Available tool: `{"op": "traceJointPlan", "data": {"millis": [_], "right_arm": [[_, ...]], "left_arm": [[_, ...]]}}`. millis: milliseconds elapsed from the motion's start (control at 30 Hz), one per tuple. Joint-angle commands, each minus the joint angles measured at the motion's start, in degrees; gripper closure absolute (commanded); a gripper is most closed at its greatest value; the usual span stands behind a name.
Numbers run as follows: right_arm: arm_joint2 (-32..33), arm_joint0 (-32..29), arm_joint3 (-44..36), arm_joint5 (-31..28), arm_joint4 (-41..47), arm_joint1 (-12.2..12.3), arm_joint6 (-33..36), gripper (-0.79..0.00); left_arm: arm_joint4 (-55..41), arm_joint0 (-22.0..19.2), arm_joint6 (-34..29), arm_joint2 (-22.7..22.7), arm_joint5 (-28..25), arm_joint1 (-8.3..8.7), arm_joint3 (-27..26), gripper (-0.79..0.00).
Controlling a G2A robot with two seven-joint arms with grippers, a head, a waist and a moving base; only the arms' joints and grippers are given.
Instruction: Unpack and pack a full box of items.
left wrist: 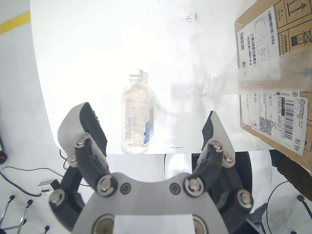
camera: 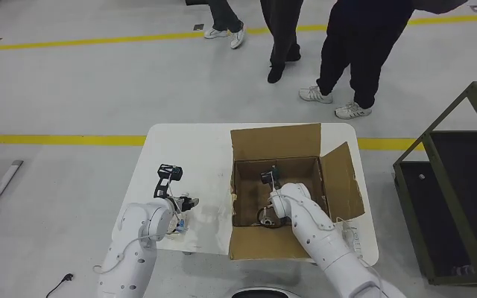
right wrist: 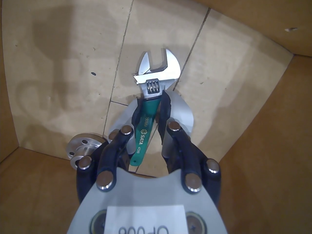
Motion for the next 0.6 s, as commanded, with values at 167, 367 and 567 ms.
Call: {"op": "traceJointPlan", "data": {"millis": [167,367,567], "right_arm": [[0.19,0.38,0.55,-0.17,0.04,-0.21,-0.44,0.000],[1.38,-0.09,-1.40,-1.42,0.48,0.03,-1.12,0.000],[3.23,-2.86,-10.35,-4.04,-1.20,1.03,0.28,0.000]], "left_arm": [[0.00,0.00,0.00,0.00,0.00,0.00,0.00,-0.785],[0.00,0.00,0.00,0.00,0.00,0.00,0.00,-0.785],[0.00,0.00,0.00,0.00,0.00,0.00,0.00,-0.785]]}}
